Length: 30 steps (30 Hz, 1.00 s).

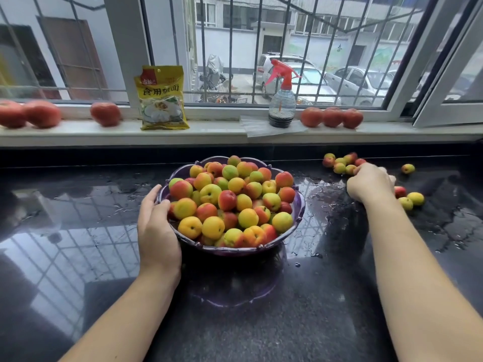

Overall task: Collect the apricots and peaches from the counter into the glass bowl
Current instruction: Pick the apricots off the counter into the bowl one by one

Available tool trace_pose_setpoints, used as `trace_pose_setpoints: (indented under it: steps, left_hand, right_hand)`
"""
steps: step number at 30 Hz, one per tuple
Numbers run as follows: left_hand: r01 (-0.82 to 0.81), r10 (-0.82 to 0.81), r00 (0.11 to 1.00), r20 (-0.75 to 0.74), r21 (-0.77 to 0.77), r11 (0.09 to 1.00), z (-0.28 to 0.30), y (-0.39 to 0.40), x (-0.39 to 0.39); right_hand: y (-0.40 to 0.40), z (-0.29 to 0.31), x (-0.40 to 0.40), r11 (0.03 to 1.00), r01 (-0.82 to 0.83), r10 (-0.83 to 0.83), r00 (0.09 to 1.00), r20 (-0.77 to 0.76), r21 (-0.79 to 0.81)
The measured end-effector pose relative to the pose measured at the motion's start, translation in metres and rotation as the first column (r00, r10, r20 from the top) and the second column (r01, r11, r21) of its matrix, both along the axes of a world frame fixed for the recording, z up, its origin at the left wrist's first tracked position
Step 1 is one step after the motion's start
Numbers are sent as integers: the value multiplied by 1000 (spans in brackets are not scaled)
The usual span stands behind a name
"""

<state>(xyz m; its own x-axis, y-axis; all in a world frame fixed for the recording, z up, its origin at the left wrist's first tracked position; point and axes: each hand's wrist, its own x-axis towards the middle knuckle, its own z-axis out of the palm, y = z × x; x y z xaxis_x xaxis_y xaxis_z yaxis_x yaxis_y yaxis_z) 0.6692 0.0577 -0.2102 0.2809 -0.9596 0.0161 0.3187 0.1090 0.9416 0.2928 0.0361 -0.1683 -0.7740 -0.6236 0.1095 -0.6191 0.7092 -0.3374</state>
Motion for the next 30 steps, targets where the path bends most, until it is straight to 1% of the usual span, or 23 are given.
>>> trace_pose_setpoints:
  steps: [3,6,9,11,12,13,14,15,16,17,18,19,20,21,23,25,27,29,30]
  left_hand:
    - [-1,1,1000,6,0,1000,0,1,0]
    - [-1,1,1000,3,2,1000,0,0,0]
    - [0,0,1000,6,5,1000,1,0,-1]
    - [0,-1,1000,8,9,1000,1,0,-1]
    - [2,-2,1000,6,11,1000,1,1,-1]
    - [2,-2,1000,6,12,1000,1,1,-1]
    - [3,-3,1000,6,13,1000,1,1,-1]
    - [5,-5,1000,7,13,1000,1,1,-1]
    - [6,-7,1000,7,17,1000,1,1,-1]
    - [9,-9,1000,7,19,1000,2,1,-1]
    - [10,-10,1000,5,21,1000,2,1,0]
    - [12,-12,1000,6,23,1000,3,1,0]
    - [14,-14,1000,10,24,1000,3,1,0]
    - [15,-15,1000,12,25,1000,3,1,0]
    - [15,-15,1000,8,29,999,2,2,1]
    - [18,-18,1000,13,32,999,2,1,1]
    - [18,-18,1000,18,30,999,1,1,1]
    - [16,-16,1000,17,30,999,2,2,1]
    - [14,-15,1000,14,28,999,2,2,1]
  right_hand:
    - [2,-21,3,999,47,-48,998,33,25]
    - [3,-35,1,997,62,-62,998,-2,37]
    - [-1,-32,-2,996,61,-59,998,-28,58]
    - [-5,-14,6,998,-24,22,999,35,65]
    - [-5,1,16,993,-107,104,991,83,43]
    - [-5,16,28,976,-217,217,966,141,-16]
    - [-1,32,42,930,-340,363,906,217,-136]
    - [6,46,59,847,-454,524,799,296,-276]
    - [15,60,77,742,-545,668,652,360,-391]
    - [24,71,93,637,-632,771,501,394,-442]
    - [32,79,107,541,-723,832,386,398,-429]
    - [37,84,120,459,-801,870,318,377,-385]
    - [38,85,130,409,-854,892,299,340,-322]
    - [38,86,138,385,-885,904,305,299,-263]
    - [35,84,148,372,-915,912,329,243,-154]
    - [33,81,151,375,-924,905,345,250,-82]
    - [34,83,147,394,-911,899,354,258,-123]
    - [35,88,139,453,-855,886,400,235,-253]
    - [34,90,134,488,-810,873,441,211,-327]
